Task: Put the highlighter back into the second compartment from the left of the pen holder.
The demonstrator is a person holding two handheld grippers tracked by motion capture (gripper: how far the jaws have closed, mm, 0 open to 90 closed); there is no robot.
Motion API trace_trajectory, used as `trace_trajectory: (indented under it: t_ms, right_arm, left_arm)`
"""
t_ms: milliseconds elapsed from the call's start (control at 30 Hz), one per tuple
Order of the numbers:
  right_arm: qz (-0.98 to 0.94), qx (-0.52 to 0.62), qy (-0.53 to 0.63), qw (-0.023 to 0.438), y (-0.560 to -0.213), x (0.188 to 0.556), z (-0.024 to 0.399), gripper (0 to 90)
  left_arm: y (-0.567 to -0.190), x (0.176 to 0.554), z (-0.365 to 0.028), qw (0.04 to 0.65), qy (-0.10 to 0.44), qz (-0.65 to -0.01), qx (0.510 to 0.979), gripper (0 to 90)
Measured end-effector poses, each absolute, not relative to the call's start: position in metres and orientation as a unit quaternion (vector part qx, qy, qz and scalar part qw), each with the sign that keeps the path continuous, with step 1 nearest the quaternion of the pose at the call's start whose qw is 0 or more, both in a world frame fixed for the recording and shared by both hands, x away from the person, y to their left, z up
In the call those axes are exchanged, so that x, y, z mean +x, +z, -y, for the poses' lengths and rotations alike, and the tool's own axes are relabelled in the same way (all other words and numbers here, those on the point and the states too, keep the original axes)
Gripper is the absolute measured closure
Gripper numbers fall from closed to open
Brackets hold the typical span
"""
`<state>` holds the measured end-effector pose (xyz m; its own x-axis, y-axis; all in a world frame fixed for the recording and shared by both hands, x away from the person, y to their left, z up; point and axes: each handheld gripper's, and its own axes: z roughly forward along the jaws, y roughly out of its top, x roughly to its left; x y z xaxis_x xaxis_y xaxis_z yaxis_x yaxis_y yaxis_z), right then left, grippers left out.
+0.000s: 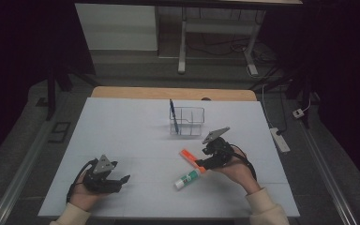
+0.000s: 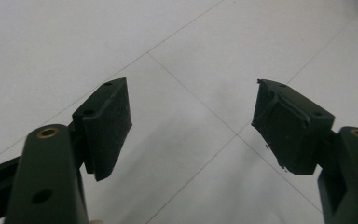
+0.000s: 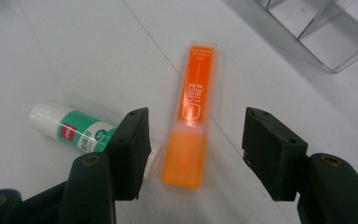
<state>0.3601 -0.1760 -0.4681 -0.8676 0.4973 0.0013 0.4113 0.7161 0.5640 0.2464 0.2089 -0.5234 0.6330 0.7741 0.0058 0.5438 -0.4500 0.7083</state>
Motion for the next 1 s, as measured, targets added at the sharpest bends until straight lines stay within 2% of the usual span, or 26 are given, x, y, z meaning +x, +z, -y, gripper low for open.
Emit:
trace_trajectory:
  t_ms: [767, 1000]
  right_arm:
    - [-0.936, 0.272, 0.204, 0.087, -0.496, 0.373, 0.144, 40.3]
    - [-0.939, 0.275, 0.188, 0.089, -0.501, 0.373, 0.141, 48.6]
  left_arm:
    - [-0.524, 0.246, -0.208, 0.343, 0.166, -0.393, 0.837, 27.5]
    - [-0.524, 0.246, -0.208, 0.342, 0.167, -0.392, 0.837, 27.5]
